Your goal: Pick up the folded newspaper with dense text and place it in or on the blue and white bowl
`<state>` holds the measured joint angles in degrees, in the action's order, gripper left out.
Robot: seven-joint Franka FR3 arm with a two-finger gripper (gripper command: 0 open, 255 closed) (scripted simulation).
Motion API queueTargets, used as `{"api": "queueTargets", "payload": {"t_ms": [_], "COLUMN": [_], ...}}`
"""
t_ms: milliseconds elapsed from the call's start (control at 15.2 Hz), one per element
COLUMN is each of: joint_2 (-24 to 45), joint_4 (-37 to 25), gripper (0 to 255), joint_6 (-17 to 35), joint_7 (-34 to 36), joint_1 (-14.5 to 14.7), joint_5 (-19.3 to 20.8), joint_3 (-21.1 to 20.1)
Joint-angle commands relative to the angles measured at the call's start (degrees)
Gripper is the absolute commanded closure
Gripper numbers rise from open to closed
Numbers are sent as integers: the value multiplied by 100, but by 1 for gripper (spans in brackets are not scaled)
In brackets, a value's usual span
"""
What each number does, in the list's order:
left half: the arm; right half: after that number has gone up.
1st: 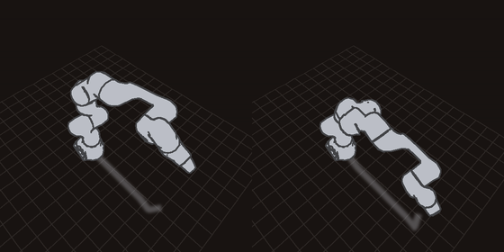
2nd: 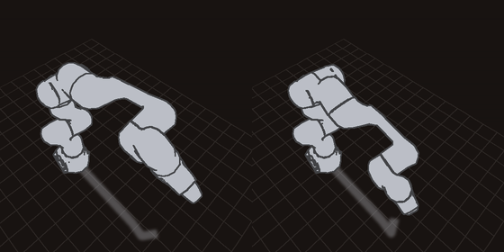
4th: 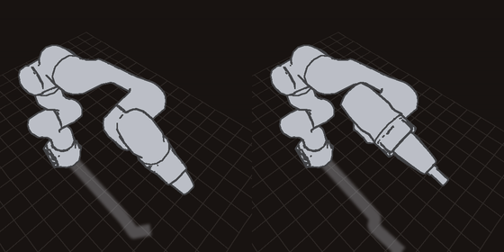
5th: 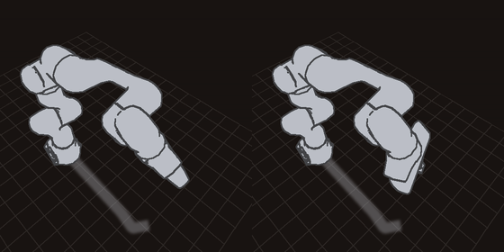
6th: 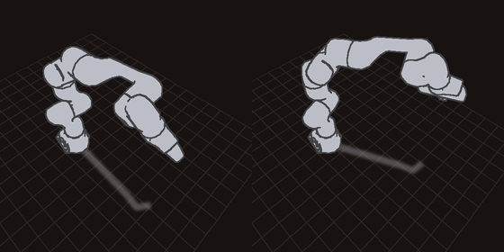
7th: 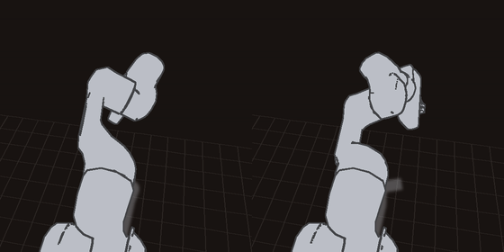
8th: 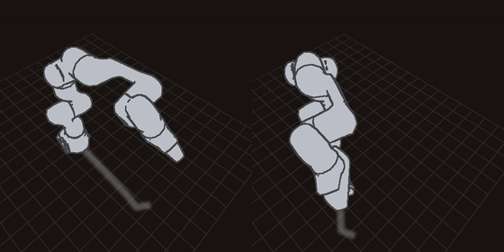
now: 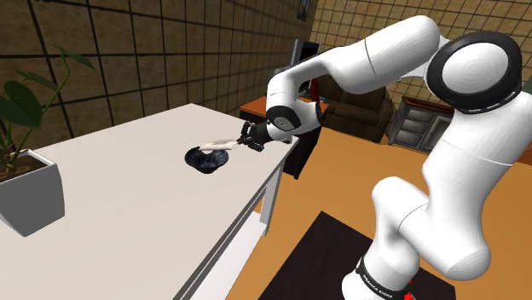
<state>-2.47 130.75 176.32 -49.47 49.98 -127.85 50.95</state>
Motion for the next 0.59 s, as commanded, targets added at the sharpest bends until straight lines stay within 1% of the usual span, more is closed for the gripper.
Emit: {"api": "queueTargets", "payload": {"t_ms": [0,66,132,528], "joint_2": [250,359,419,844], "joint_4": [-203,-316,-379,-260], "gripper": [255,255,255,255], "joint_6": [80,144,178,-325], "joint_7": [-203,-268,-299,-670], "joint_1": [88,165,208,183], "joint_5": [-523,-730,-838,-1375], "joint_3": [-162,-210,-234,-115]}}
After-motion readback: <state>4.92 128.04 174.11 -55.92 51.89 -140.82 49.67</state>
